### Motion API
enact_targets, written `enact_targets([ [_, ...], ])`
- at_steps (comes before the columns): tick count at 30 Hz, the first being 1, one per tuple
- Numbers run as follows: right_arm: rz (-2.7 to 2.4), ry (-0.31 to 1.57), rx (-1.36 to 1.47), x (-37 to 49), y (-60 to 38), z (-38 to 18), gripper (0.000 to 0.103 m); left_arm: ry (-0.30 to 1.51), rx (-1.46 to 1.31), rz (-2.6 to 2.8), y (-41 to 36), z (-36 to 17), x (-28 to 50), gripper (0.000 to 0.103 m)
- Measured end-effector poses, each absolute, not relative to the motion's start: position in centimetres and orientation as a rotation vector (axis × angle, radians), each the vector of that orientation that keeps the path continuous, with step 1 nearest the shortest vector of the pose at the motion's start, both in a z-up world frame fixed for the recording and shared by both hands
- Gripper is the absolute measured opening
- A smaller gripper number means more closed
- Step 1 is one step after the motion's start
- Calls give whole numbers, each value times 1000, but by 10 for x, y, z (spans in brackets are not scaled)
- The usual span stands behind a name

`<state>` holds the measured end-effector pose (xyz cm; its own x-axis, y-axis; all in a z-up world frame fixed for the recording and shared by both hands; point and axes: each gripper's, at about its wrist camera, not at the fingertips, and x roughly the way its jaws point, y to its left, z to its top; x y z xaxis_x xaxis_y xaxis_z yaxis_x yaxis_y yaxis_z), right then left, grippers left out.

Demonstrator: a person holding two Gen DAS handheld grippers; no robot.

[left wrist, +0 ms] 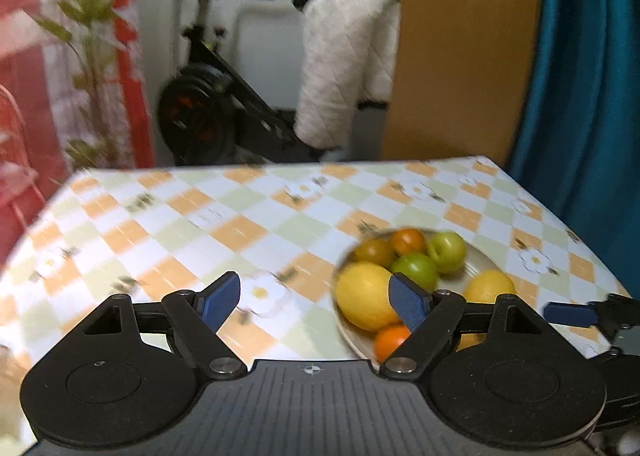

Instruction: Organize fruits

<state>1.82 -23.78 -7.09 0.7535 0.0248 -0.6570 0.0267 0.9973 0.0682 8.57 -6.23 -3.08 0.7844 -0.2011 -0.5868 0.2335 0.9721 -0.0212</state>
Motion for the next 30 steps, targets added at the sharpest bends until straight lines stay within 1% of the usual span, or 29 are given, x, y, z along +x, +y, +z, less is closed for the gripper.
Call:
enact_targets([
  [4,5,696,57,22,-233,-52,102,576,34,-178,-49,-10,83,87],
  [16,34,579,66,29,-217,20,102,451,54,-80,-34,53,64,87],
  [22,54,544,58,28,-209,42,102,419,48,-63,-30,69,56,89],
  [30,61,547,57,29,-202,47,102,457,-6,-83,-25,67,57,89],
])
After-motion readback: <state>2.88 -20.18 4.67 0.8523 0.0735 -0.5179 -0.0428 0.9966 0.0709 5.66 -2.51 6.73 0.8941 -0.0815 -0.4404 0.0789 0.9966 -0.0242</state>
